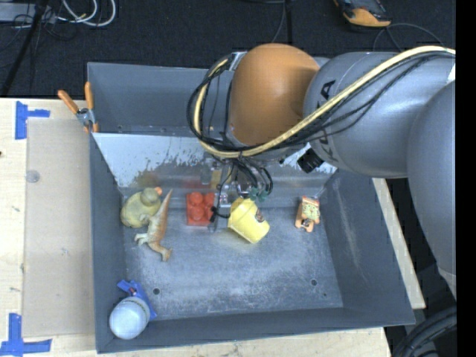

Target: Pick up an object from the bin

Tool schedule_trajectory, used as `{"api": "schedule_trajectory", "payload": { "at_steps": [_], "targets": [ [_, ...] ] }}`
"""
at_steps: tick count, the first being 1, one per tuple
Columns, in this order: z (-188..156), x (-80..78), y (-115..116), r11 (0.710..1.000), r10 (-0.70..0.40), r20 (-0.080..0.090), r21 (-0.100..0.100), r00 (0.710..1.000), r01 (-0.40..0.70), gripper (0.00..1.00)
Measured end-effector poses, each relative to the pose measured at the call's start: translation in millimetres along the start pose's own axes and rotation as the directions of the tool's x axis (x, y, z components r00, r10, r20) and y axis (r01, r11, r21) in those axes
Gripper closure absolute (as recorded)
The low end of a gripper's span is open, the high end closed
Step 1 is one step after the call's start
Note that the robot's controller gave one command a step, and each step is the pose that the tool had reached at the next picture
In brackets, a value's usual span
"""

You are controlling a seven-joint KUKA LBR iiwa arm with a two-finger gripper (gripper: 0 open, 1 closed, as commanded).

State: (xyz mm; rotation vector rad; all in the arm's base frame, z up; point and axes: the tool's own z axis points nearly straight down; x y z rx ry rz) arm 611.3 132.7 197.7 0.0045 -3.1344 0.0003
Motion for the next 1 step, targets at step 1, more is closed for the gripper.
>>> {"api": "schedule_trajectory", "payload": {
  "at_steps": [1],
  "targets": [
    [-4.9,-0.9,-0.7,1.0,0.002,0.006,-0.001,1.0,-0.002,0.0]
  ]
}}
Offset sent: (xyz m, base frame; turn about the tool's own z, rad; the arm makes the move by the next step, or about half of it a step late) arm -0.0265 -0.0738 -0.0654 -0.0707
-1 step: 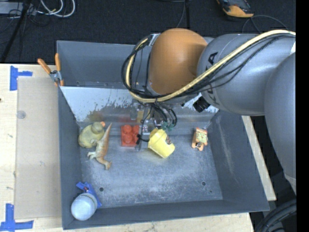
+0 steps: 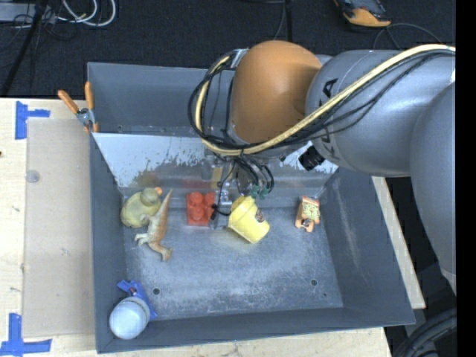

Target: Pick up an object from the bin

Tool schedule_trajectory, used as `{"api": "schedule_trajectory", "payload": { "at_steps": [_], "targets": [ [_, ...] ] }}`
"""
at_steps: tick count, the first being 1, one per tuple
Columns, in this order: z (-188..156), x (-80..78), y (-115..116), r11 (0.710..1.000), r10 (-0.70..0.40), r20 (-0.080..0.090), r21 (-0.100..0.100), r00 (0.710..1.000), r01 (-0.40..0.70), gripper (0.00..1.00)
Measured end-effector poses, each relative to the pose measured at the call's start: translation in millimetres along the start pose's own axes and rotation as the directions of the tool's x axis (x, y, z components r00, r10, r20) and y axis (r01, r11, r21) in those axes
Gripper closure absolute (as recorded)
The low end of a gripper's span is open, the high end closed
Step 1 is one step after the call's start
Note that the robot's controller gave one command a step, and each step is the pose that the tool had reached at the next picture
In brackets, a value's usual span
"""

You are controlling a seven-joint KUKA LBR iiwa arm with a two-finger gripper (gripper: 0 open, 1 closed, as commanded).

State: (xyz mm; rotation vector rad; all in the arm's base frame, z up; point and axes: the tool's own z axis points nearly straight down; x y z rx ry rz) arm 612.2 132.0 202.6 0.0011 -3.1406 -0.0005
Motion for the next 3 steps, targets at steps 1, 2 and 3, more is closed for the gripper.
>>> {"api": "schedule_trajectory", "payload": {
  "at_steps": [1,2,3],
  "targets": [
    [43,16.8,-43,0.999,-0.053,0.001,-0.002,0.999,0.053,0.0],
    [73,19.6,-69,1.0,-0.028,-0.008,0.004,1.0,0.028,0.0],
    [85,13.2,-77,0.998,-0.064,-0.002,-0.004,0.998,0.064,0.0]
  ]
}}
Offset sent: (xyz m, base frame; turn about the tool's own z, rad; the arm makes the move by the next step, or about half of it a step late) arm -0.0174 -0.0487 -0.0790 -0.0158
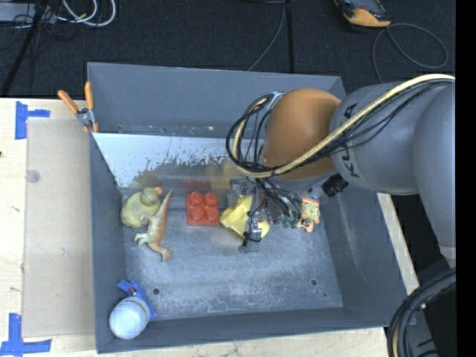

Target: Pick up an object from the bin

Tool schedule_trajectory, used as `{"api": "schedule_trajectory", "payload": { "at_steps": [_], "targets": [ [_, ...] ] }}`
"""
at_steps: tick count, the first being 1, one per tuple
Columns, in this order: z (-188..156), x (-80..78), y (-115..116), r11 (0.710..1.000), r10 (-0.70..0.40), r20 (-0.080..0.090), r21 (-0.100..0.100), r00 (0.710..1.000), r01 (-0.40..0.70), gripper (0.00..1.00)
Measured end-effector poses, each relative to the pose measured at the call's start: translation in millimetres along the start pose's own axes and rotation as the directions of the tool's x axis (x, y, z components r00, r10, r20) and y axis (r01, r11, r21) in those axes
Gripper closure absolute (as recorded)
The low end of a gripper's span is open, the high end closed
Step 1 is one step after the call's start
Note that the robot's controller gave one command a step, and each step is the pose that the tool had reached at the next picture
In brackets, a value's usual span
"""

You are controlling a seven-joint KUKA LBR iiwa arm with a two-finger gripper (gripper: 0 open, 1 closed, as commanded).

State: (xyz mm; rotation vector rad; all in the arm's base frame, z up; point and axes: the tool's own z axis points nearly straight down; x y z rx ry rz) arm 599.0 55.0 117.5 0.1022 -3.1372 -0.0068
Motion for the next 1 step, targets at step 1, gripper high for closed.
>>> {"api": "schedule_trajectory", "payload": {
  "at_steps": [1],
  "targets": [
    [19.8,-7.3,-28.0,0.995,0.098,-0.001,0.006,0.995,-0.098,0.0]
  ]
}}
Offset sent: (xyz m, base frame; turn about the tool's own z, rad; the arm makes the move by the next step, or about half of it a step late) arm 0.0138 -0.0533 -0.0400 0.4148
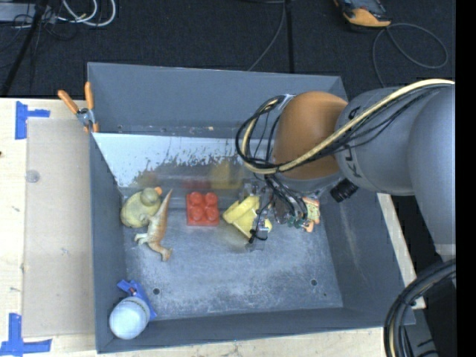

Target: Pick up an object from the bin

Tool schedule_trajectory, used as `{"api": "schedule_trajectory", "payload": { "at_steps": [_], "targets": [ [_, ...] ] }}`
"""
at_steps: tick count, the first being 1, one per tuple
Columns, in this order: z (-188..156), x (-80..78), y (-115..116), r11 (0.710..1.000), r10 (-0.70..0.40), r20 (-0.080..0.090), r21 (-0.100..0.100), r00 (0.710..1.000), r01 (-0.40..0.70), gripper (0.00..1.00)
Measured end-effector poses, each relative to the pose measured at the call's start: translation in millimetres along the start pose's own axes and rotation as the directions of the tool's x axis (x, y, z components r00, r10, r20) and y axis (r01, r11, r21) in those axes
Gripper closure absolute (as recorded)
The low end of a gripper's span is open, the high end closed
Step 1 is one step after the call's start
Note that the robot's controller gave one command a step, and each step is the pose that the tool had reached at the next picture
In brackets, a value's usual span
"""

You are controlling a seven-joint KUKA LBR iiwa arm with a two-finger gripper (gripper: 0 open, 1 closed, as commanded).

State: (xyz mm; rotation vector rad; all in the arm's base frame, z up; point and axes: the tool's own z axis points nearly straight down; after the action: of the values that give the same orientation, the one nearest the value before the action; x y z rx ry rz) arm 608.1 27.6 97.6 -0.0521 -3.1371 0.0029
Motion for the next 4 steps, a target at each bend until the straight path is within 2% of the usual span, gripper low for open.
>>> {"api": "schedule_trajectory", "payload": {
  "at_steps": [1,2,3,4],
  "targets": [
    [17,-8.6,-23,0.95,0.311,0.005,-0.014,0.95,-0.311,1.0],
    [17,-8.6,-23,0.95,0.311,0.005,-0.014,0.95,-0.311,1.0],
    [-87,4.1,-34,0.932,0.363,0.004,-0.014,0.932,-0.363,1.0],
    [-87,4.1,-34,0.932,0.363,0.004,-0.014,0.932,-0.363,1.0]
  ]
}}
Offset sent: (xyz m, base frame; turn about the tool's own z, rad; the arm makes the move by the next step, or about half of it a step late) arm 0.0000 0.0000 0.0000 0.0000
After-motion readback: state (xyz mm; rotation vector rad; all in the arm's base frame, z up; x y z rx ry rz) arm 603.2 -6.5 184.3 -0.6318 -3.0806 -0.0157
